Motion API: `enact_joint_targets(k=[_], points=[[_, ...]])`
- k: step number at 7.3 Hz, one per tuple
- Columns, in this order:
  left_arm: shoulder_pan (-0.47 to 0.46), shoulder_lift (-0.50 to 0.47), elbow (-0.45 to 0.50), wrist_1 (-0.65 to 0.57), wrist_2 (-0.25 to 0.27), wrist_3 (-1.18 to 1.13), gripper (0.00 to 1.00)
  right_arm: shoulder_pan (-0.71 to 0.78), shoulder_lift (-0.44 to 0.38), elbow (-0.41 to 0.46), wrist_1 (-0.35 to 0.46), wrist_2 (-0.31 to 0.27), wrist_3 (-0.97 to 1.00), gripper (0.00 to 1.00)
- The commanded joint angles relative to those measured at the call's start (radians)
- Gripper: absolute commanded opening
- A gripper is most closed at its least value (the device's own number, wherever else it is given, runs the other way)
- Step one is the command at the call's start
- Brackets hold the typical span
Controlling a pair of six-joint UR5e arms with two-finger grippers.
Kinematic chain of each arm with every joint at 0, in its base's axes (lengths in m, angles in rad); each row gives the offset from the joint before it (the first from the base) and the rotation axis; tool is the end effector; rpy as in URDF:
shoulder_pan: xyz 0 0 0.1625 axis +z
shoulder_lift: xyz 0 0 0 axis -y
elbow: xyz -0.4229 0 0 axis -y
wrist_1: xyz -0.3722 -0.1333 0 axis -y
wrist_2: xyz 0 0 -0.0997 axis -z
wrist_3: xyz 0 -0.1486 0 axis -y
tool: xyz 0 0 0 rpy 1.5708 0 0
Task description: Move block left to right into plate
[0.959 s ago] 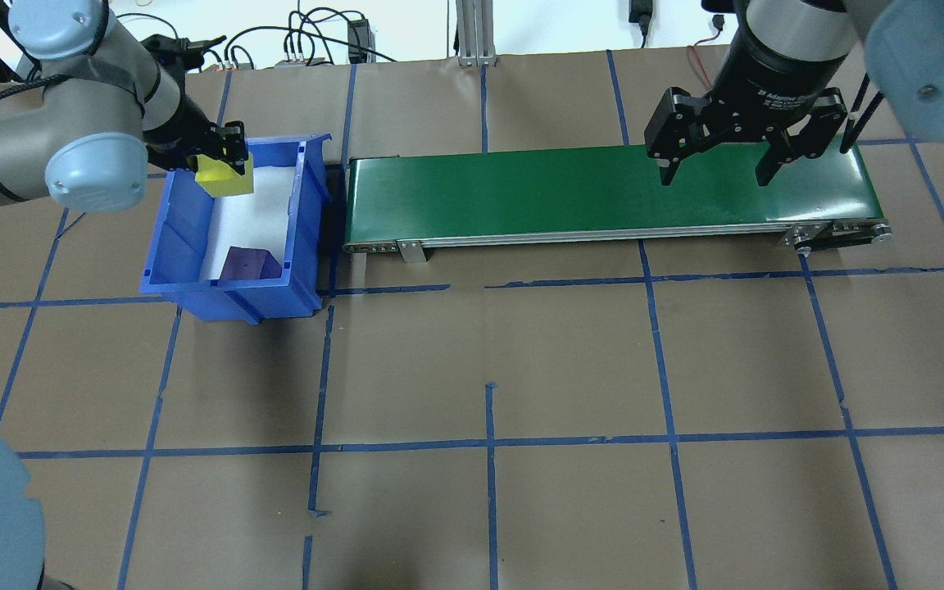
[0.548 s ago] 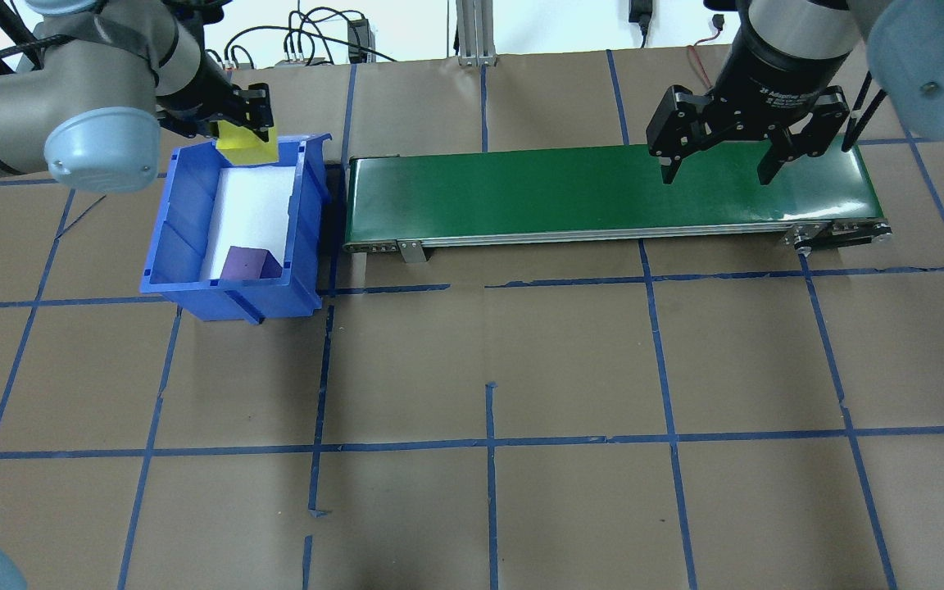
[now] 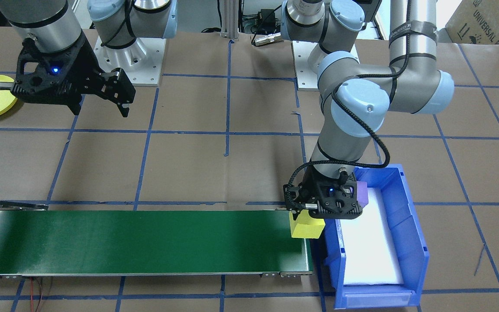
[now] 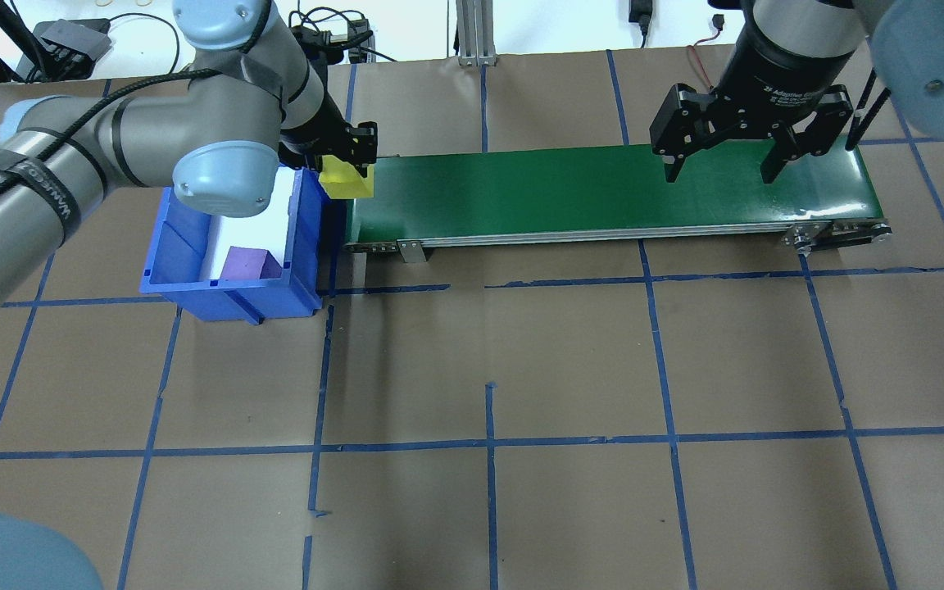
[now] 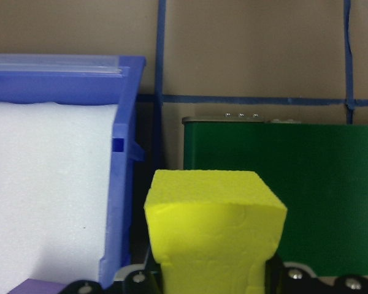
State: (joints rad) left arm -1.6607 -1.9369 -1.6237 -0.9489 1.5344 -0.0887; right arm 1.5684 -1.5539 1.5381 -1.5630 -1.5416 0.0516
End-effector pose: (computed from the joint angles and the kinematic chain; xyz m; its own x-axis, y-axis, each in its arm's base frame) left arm -0.1937 -0.6040 0.2806 -0.9985 0.0102 0.0534 -0.0005 0.9803 -0.1976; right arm 0.1365 -0.4805 0.4435 -0.9981 0.0537 -0.0296 0.0539 0.9985 -0.0065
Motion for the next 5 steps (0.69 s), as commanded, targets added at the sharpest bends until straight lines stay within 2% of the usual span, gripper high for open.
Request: enact_joint_targets(k=[1, 2, 3, 5], points=[[-0.017, -0.046, -0.001, 0.072, -0.003, 0.0, 0.4, -0.034, 0.0, -0.001, 0.0, 0.0, -0.018, 1.0], [-0.017, -0.05, 0.004, 0.084, -0.008, 0.001, 0.4, -0.051, 0.0, -0.003, 0.001, 0.003, -0.045, 1.0], [-0.017, -0.054, 0.002, 0.085, -0.013, 0.001, 0.99, -0.06, 0.0, -0.006, 0.0, 0.035, -0.052, 1.0], [-0.017, -0.063, 0.002, 0.124, -0.013, 0.007, 1.0, -0.071, 0.0, -0.004, 0.0, 0.041, -0.075, 1.0]])
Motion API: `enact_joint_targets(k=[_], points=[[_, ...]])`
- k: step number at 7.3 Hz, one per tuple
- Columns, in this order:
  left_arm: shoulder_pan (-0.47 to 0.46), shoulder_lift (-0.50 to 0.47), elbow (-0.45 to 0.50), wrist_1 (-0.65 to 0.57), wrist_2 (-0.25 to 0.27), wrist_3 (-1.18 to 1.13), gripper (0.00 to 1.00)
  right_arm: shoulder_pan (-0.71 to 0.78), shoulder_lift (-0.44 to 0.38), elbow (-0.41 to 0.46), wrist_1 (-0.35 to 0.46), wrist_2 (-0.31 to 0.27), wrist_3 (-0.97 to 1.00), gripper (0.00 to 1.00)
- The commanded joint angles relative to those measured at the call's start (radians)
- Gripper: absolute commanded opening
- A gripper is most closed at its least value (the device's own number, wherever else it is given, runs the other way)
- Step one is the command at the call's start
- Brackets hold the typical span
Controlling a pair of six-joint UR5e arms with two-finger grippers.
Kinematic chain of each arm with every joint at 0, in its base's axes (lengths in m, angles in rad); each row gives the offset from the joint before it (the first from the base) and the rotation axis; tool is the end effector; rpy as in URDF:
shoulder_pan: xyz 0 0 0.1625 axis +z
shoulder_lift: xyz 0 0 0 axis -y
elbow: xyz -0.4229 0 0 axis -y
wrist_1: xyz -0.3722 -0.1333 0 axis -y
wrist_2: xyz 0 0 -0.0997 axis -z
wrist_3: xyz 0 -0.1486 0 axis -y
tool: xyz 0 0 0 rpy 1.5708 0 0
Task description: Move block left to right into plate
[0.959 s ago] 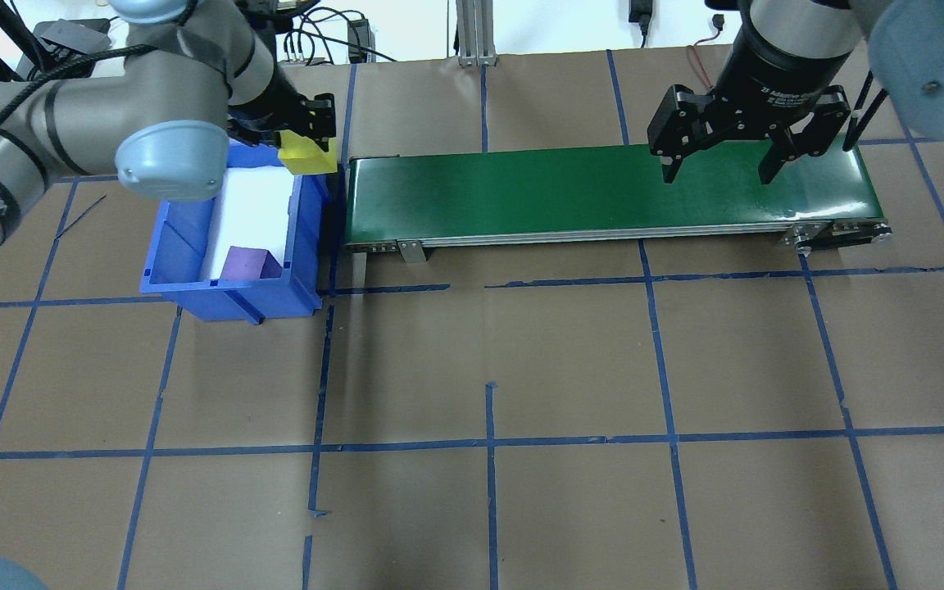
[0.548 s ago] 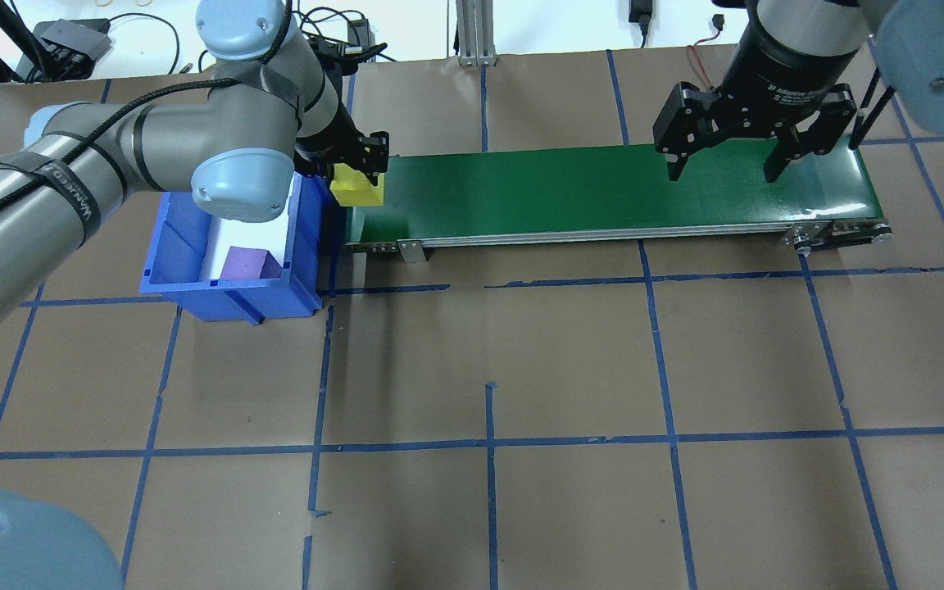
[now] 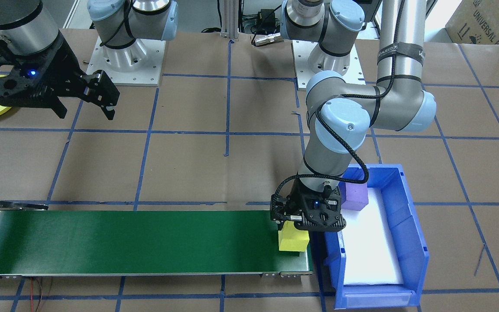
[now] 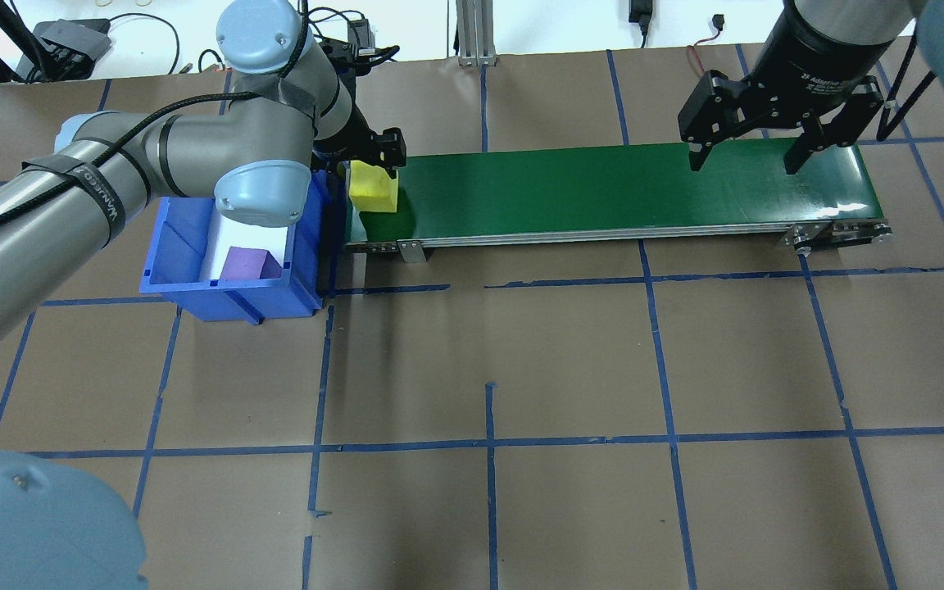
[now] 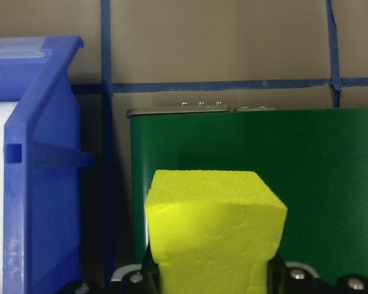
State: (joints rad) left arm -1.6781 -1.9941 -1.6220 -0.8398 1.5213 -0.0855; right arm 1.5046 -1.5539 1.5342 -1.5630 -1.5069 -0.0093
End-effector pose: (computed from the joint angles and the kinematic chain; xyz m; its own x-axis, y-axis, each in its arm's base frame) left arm -0.2083 -0.6201 0.2597 -0.9969 0.0369 0.0693 0.0185 0.9684 -0.2487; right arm 0.1107 -0.4891 0.4456 -0.9964 0.0560 -0.0637 0.0569 0.9983 -0.0125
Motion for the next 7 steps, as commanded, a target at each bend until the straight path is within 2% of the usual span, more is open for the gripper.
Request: enact_joint_targets(k=[1, 2, 3, 4, 5, 6, 7], points=[[0.0, -0.002, 0.017, 0.01, 0.013, 0.004, 1.0, -0.015, 0.0, 0.0, 0.0, -0.001, -0.02, 1.0], [0.018, 0.027, 0.045, 0.007, 0.07, 0.007, 1.0, -0.018, 0.0, -0.008, 0.0, -0.004, -0.035, 1.0], [0.078, 0.061, 0.063, -0.045, 0.112, 0.019, 1.0, -0.023, 0.002, -0.011, 0.001, -0.009, -0.058, 1.0], [0.145, 0.09, 0.039, -0.085, 0.115, 0.042, 1.0, -0.026, 0.002, -0.015, -0.003, -0.009, -0.061, 1.0], [0.232, 0.089, 0.027, -0.1, 0.111, 0.149, 1.0, -0.093, 0.008, -0.029, 0.007, -0.009, -0.09, 1.0], [0.277, 0.09, 0.002, -0.123, 0.109, 0.161, 1.0, -0.169, 0.006, -0.037, 0.017, 0.006, -0.182, 1.0], [0.284, 0.086, -0.037, -0.162, 0.112, 0.171, 1.0, -0.179, 0.029, -0.042, 0.011, 0.005, -0.219, 1.0]])
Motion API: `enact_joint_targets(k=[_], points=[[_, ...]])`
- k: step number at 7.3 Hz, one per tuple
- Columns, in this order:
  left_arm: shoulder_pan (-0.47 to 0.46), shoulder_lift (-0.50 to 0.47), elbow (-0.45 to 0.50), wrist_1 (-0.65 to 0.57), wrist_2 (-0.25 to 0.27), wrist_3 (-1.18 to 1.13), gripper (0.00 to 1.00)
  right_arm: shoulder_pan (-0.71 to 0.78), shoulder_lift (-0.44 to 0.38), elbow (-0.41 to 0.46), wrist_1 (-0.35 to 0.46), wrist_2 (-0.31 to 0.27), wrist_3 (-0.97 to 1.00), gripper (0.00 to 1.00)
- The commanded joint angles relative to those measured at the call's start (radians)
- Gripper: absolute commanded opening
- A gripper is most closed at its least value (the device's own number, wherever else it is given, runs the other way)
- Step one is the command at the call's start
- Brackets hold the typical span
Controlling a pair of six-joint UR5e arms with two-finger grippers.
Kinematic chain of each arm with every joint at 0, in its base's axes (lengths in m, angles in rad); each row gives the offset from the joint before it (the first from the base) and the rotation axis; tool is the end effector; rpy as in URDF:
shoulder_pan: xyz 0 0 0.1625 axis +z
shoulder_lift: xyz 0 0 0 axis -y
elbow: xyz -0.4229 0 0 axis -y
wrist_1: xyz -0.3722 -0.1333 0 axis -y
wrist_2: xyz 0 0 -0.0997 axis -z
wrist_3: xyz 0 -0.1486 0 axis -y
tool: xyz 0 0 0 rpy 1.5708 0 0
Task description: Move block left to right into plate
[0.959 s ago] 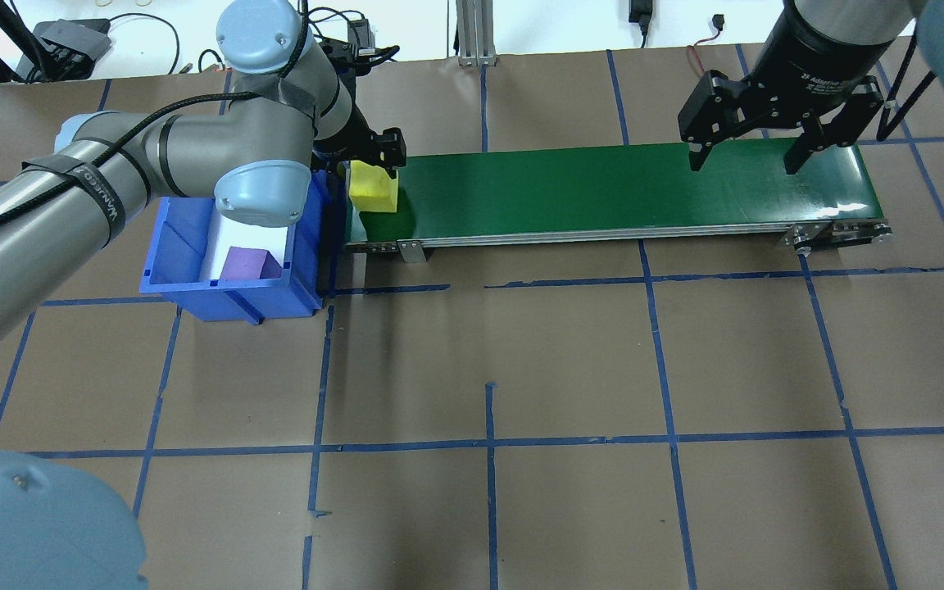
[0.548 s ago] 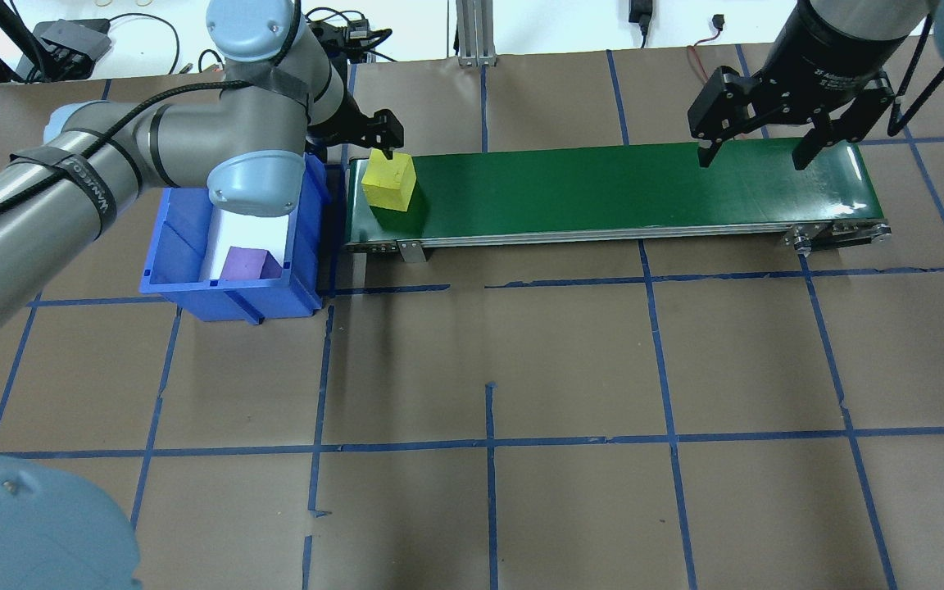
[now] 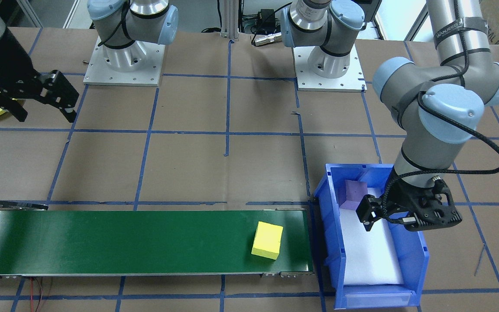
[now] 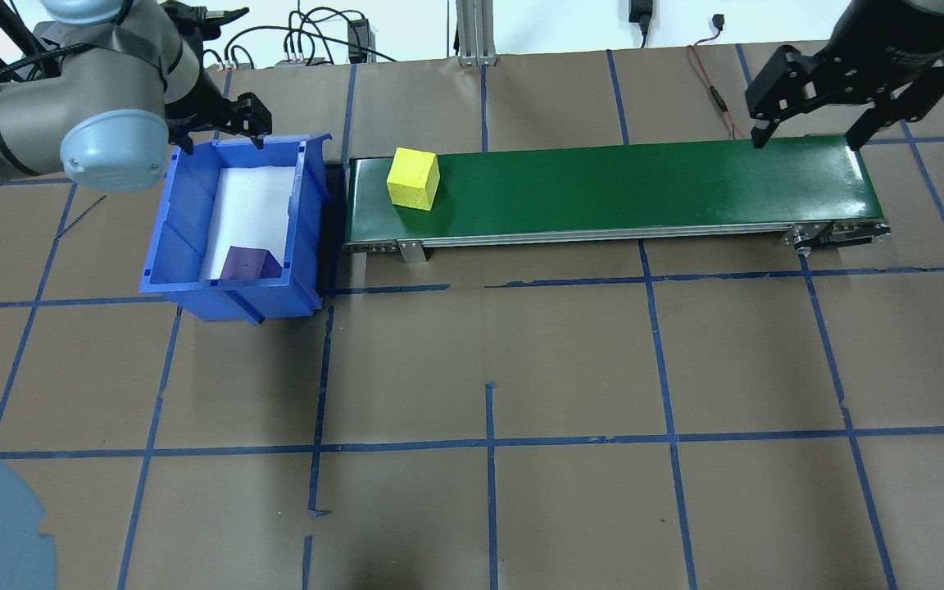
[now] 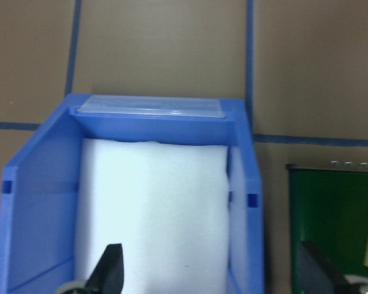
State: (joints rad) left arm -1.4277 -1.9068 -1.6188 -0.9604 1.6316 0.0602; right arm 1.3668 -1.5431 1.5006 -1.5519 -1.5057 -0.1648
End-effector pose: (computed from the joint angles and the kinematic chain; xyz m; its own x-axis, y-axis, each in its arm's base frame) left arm -0.0353 -0.6264 0.3001 -0.9926 -0.0975 -0.0726 -0.0794 0.9722 -0.2205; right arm 0.0414 -0.5056 0.4552 -0.9975 0.0373 -0.0603 0.0394 0.9986 -0.0340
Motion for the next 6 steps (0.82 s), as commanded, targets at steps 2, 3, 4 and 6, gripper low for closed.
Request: enact_joint_targets(k=[2, 3, 4, 6], points=[[0.033, -0.014, -0.133, -0.043, -0.001, 0.024, 1.0, -0.061, 0.165, -0.071, -0.017, 0.006, -0.083, 1.0], [0.033, -0.015, -0.169, -0.043, -0.019, 0.023, 1.0, -0.077, 0.243, -0.116, -0.075, 0.009, -0.116, 1.0], [0.033, -0.015, -0.185, -0.043, -0.036, 0.021, 1.0, -0.078, 0.297, -0.129, -0.152, 0.022, -0.136, 1.0], [0.033, -0.014, -0.178, -0.044, -0.064, 0.024, 1.0, -0.11, 0.357, -0.115, -0.217, 0.111, -0.182, 1.0]])
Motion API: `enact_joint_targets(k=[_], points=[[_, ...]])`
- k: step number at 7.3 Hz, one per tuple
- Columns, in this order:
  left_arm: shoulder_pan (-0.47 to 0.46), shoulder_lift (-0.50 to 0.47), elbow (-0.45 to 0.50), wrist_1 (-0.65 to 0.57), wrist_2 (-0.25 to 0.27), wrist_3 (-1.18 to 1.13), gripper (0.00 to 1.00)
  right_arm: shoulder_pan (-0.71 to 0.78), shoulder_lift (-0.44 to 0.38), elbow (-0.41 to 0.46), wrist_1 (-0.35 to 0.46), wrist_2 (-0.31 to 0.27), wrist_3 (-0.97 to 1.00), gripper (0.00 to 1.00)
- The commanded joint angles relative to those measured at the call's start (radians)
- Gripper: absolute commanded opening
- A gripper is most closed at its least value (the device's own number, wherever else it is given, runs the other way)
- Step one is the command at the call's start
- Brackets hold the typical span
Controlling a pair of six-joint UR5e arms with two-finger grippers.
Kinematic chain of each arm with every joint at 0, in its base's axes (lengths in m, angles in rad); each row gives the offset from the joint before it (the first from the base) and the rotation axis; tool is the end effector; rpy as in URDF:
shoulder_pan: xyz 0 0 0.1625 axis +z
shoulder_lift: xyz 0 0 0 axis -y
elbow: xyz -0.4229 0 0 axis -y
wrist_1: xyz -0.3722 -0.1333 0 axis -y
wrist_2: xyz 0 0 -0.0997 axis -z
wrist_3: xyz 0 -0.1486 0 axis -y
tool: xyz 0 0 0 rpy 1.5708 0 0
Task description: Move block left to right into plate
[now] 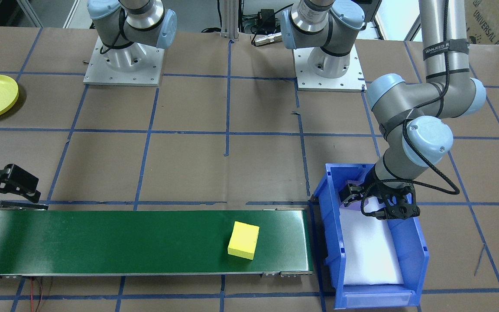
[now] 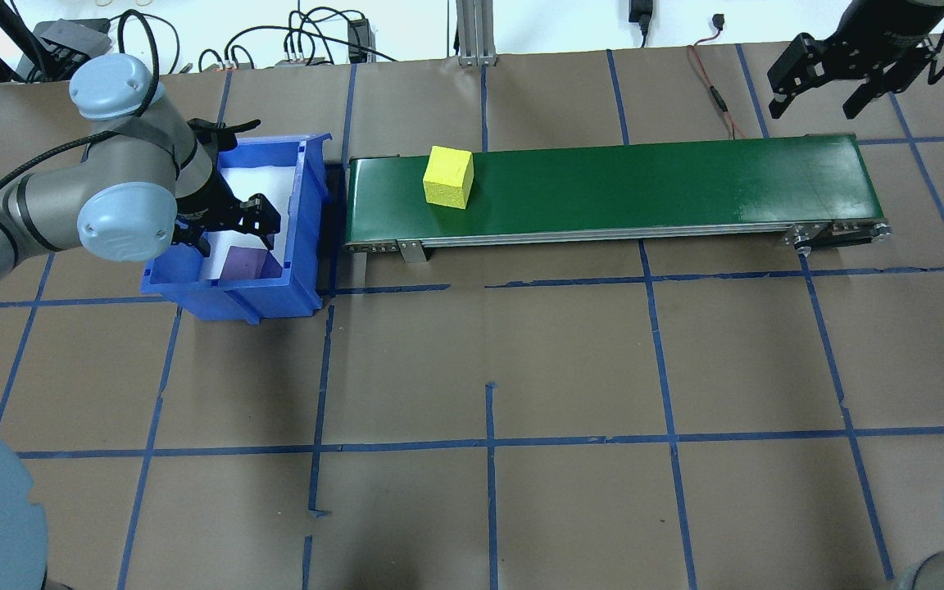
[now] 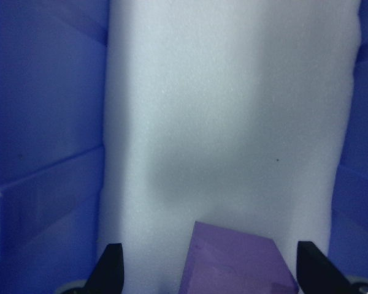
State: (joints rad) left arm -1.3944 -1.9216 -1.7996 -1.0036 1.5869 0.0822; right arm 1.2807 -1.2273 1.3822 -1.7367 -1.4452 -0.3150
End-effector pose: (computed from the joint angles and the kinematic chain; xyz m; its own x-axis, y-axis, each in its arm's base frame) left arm -0.0316 -0.5690 0.2060 -0.9955 -0.0938 -0.0150 -0.0941 0.9955 0.0137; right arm -0.0293 -0.6294 0.3569 -0.9929 -0.0283 -0.1157 -0.0227 0.9985 -0.0493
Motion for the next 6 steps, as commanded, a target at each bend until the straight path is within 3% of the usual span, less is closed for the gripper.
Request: enact_joint_targets(k=[1, 4, 5, 6], points=[[0.0, 0.003, -0.006, -0.003, -0.021, 0.004, 1.0, -0.047, 0.067, 0.009, -0.03, 0.131, -0.089, 1.0], [0.0, -0.002, -0.041, -0.001, -0.019, -0.004, 0.98, -0.064, 0.101, 0.035, -0.056, 0.3, -0.114, 1.0], [0.0, -0.005, -0.041, -0.001, -0.015, -0.005, 0.88, -0.064, 0.101, 0.041, -0.058, 0.33, -0.116, 1.0], [0.0, -0.005, -0.038, -0.001, -0.015, -0.002, 0.62, -0.064, 0.1, 0.041, -0.06, 0.325, -0.118, 1.0]])
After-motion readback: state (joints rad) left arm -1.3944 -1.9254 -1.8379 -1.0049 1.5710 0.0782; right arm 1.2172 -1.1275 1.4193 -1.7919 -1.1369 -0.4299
